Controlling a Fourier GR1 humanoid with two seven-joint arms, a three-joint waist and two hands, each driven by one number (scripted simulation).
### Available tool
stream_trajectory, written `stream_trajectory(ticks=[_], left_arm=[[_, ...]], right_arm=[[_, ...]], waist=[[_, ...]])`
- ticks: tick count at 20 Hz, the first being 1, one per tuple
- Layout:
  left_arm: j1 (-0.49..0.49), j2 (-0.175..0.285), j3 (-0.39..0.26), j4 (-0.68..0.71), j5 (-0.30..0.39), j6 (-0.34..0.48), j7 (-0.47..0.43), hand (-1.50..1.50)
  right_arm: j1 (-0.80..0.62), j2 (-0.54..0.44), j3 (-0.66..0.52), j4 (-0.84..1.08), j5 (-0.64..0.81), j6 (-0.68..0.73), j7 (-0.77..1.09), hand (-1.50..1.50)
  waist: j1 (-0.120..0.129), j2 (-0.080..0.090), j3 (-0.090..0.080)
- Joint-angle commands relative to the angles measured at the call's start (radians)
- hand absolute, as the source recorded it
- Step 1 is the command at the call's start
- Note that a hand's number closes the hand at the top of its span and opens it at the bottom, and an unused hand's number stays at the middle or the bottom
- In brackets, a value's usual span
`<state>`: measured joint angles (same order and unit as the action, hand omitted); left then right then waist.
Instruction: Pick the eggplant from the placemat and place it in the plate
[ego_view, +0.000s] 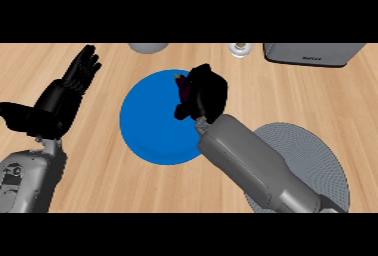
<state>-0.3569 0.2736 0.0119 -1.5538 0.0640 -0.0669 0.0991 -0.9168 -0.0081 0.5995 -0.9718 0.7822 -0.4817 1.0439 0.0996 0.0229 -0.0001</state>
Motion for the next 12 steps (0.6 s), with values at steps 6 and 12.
stream_trajectory(ticks=[6, 12], left_arm=[[-0.014, -0.010, -0.018, -0.017, -0.012, -0.001, 0.010, 0.00], [-0.050, -0.006, -0.007, -0.010, -0.005, -0.003, 0.029, 0.00]], right_arm=[[-0.042, 0.008, 0.004, 0.155, -0.223, -0.334, -0.089, -1.50], [-0.074, 0.008, -0.002, 0.177, -0.246, -0.568, -0.156, -1.50]], waist=[[0.027, 0.005, 0.001], [0.020, 0.005, 0.002]])
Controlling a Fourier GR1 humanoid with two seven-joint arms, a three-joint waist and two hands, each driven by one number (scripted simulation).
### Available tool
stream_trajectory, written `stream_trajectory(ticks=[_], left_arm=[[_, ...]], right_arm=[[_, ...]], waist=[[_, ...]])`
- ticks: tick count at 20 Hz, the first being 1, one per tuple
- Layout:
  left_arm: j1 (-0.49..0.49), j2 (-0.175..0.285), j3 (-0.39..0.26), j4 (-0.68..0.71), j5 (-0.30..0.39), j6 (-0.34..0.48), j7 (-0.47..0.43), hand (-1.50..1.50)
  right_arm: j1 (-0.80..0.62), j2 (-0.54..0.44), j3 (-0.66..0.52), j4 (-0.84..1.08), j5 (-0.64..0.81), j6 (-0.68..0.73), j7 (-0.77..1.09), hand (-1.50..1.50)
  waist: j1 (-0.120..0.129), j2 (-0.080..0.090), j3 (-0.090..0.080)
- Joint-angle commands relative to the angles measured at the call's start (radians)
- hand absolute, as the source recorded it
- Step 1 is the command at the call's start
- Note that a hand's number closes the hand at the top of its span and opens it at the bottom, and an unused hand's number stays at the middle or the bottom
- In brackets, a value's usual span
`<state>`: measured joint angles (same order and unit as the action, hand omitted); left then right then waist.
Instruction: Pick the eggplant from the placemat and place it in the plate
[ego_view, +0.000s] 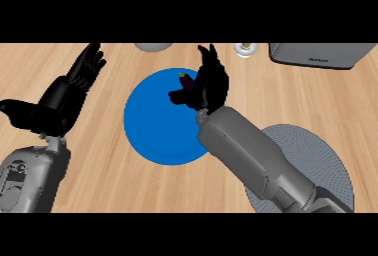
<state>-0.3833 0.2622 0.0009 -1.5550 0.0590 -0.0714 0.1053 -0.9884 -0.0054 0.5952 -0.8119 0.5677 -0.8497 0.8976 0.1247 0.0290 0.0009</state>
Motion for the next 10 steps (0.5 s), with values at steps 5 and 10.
stream_trajectory(ticks=[5, 10], left_arm=[[-0.010, -0.002, 0.016, 0.026, -0.005, 0.011, 0.003, 0.00], [0.030, 0.019, 0.067, 0.050, -0.002, 0.022, -0.006, 0.00]], right_arm=[[-0.017, 0.005, 0.028, -0.042, -0.131, -0.335, -0.034, -1.50], [0.076, 0.005, 0.026, -0.108, -0.145, -0.403, -0.091, -1.50]], waist=[[-0.024, -0.009, 0.000], [-0.100, -0.025, -0.001]])
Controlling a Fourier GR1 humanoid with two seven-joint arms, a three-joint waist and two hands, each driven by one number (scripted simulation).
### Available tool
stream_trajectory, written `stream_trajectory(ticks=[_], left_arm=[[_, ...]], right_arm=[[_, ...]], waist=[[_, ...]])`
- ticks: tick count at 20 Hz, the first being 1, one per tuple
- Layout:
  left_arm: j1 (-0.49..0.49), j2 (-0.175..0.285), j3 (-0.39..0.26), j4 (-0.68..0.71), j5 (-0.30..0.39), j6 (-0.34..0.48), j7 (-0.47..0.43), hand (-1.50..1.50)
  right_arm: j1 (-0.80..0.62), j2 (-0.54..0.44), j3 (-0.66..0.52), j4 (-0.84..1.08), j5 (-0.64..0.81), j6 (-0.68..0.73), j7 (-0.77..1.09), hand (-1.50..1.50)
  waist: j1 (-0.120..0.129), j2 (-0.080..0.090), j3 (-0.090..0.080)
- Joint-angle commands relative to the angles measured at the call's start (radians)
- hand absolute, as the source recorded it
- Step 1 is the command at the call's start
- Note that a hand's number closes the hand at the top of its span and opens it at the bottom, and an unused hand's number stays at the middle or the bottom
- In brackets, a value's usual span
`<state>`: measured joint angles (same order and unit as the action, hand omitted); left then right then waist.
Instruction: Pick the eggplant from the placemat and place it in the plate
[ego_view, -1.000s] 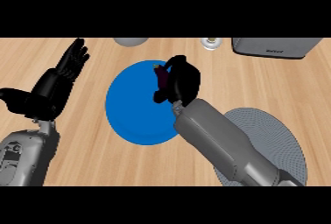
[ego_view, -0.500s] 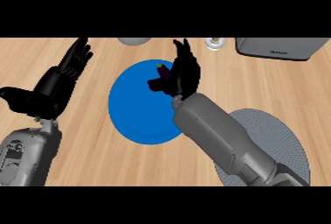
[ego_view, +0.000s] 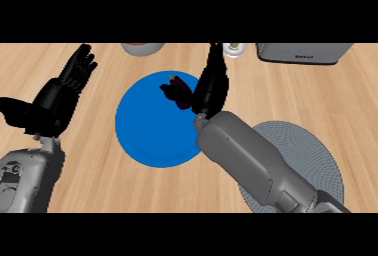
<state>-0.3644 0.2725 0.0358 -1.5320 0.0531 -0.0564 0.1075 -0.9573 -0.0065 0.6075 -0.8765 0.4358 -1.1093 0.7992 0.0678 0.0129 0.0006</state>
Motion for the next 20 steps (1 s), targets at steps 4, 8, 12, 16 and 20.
stream_trajectory(ticks=[4, 8, 12, 16, 20], left_arm=[[0.113, 0.028, 0.042, -0.063, 0.012, -0.014, -0.018, 0.00], [0.051, 0.072, 0.114, 0.005, 0.049, -0.042, -0.009, 0.00], [0.128, 0.026, 0.065, -0.075, 0.002, -0.011, -0.029, 0.00], [0.052, 0.017, 0.069, -0.060, 0.013, -0.022, 0.037, 0.00], [0.068, 0.030, 0.086, -0.039, 0.004, -0.036, 0.009, 0.00]], right_arm=[[0.153, 0.006, 0.018, -0.184, 0.024, -0.155, -0.001, -1.50], [0.356, -0.045, 0.024, -0.330, 0.046, -0.148, -0.126, -1.50], [0.584, -0.157, 0.092, -0.577, 0.090, -0.094, -0.137, -1.50], [0.637, -0.199, 0.010, -0.664, 0.093, -0.007, -0.160, -1.50], [0.773, -0.255, 0.013, -0.878, 0.185, 0.070, -0.079, -1.50]], waist=[[-0.068, -0.021, -0.001], [-0.081, -0.015, 0.000], [-0.086, -0.020, -0.001], [-0.074, -0.014, -0.001], [-0.079, -0.015, -0.001]])
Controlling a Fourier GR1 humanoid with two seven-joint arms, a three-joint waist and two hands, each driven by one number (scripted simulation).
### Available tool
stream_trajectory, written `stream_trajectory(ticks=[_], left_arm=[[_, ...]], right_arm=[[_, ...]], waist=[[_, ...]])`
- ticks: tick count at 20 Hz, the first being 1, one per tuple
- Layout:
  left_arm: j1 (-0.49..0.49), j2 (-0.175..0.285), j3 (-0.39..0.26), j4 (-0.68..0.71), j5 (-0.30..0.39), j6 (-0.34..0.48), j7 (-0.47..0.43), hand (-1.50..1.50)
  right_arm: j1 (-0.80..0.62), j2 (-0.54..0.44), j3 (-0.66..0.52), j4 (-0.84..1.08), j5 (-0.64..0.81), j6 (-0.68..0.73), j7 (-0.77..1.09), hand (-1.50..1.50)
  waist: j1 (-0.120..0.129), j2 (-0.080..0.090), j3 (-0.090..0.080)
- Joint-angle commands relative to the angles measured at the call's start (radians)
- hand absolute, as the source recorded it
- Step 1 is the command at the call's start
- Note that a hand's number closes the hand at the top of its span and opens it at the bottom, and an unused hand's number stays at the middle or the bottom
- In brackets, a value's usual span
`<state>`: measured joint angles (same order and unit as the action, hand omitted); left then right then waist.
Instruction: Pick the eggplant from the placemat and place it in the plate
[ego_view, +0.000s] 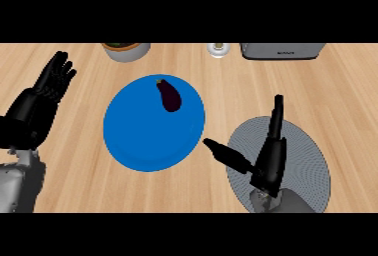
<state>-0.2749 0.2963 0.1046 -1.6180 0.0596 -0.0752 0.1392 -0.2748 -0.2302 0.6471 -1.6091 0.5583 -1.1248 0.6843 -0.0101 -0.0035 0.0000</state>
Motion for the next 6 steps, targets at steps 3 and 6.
stream_trajectory(ticks=[3, 6], left_arm=[[0.033, 0.006, 0.036, 0.026, 0.000, -0.029, -0.069, 0.00], [-0.020, 0.007, 0.039, 0.063, 0.019, -0.049, -0.033, 0.00]], right_arm=[[0.186, -0.066, -0.009, -0.221, 0.086, 0.095, 0.010, -1.50], [0.187, -0.061, -0.028, -0.087, 0.049, 0.039, -0.099, -1.50]], waist=[[0.003, 0.001, -0.001], [0.008, 0.004, 0.000]])
